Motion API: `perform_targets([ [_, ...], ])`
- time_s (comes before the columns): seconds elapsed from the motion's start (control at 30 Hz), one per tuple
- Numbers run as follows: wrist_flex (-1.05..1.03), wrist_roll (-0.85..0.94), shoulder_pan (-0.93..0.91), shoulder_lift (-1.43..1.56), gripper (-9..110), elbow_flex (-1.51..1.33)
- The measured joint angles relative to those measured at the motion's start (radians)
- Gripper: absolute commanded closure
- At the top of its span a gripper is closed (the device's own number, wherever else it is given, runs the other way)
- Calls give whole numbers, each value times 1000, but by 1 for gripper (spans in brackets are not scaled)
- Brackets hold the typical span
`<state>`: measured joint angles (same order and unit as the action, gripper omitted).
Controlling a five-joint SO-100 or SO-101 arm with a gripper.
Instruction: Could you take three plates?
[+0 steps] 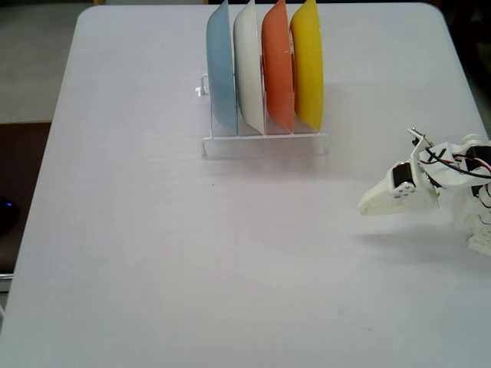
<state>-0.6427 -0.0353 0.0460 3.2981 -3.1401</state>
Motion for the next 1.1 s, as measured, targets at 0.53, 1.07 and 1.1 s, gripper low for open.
perform_targets([
  [0.53, 0, 0, 0, 0, 102, 0],
  [1.07, -167, 196, -169, -259, 102, 535],
  [1.1, -169, 227, -206, -311, 102, 595],
])
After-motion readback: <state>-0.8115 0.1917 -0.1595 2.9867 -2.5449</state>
